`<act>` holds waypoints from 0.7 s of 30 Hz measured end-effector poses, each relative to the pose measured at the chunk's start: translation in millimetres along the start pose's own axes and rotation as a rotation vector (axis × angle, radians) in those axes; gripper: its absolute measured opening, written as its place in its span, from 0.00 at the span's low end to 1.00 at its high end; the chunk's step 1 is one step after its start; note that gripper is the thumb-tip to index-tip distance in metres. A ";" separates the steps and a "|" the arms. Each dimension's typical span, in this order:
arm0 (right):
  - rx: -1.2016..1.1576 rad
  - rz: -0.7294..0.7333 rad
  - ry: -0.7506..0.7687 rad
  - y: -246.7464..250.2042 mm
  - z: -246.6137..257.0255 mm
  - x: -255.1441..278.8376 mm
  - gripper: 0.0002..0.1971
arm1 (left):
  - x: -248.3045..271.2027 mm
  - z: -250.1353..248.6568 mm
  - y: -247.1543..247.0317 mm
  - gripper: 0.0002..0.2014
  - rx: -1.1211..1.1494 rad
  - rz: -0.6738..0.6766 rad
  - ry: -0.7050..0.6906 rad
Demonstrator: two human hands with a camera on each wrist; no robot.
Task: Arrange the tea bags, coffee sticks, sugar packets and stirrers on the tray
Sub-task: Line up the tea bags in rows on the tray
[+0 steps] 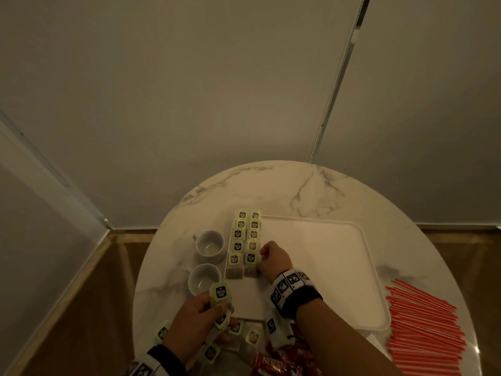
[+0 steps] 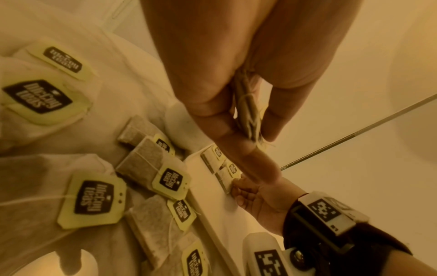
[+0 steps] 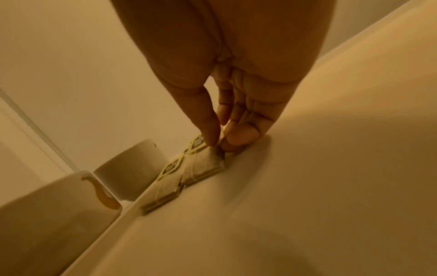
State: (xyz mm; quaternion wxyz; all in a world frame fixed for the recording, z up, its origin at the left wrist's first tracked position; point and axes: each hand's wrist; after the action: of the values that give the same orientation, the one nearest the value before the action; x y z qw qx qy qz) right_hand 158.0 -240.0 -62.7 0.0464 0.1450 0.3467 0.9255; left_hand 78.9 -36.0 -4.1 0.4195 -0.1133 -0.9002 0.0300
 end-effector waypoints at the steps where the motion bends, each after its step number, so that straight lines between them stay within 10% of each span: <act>1: 0.002 -0.008 0.003 -0.1 -0.6 0.2 0.08 | 0.2 -0.3 -0.8 0.07 -0.003 0.001 -0.001; 21: -0.001 0.032 0.043 -2.9 -8.8 14.9 0.12 | -1.2 -2.3 -2.4 0.12 -0.039 0.040 -0.008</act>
State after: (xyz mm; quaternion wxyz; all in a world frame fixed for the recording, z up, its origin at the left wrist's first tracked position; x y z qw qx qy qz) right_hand 141.1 -240.5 -67.5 0.0241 0.1305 0.3450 0.9292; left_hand 80.9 -38.7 -3.1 0.4127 -0.1391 -0.8999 0.0213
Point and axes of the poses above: each hand's wrist, its own x-axis away from the middle knuckle, its own y-axis out of the back of the hand, z = x × y, and after that the axes turned 13 degrees about y, right-handed
